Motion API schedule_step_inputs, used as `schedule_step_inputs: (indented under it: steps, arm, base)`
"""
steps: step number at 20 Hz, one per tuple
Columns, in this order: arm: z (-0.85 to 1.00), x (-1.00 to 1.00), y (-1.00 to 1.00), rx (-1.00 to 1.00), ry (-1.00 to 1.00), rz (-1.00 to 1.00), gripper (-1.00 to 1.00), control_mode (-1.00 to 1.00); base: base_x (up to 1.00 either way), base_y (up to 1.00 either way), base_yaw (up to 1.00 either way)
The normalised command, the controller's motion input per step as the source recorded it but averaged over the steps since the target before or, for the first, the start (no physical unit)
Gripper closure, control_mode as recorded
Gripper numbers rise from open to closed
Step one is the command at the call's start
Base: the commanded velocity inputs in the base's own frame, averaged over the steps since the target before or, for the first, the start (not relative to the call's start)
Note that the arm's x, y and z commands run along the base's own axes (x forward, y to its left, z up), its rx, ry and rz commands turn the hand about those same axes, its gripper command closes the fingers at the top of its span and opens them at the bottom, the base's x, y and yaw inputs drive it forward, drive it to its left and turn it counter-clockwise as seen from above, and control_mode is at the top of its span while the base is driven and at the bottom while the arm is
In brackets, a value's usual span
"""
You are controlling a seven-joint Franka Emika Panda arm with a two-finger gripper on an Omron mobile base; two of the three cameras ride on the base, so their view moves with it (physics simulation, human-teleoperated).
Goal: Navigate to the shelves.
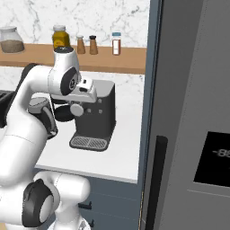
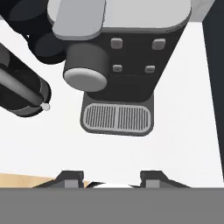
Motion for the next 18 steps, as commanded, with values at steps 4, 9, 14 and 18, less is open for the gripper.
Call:
schedule_step_inputs:
  steps: [4,9,14,18]
  arm:
    - [-0.09,-0.35,0.00,0.00,-0.01,0.00,-1.00,-1.00]
    - [-0.21,-0.70,0.00,0.00,-0.09,0.01,-1.00,-1.00]
    - [-0.31,-0.62,0.00,0.00,-0.06,0.01,-1.00,-1.00]
    - [-0.27,-0.49,0.00,0.00,-0.09,0.02,-1.00,-1.00]
  base:
    - [0.00,0.00,0.00]
    - [0.00,0.00,0.00]
    - [0.00,0.00,0.00]
    - [0.00,0.00,0.00]
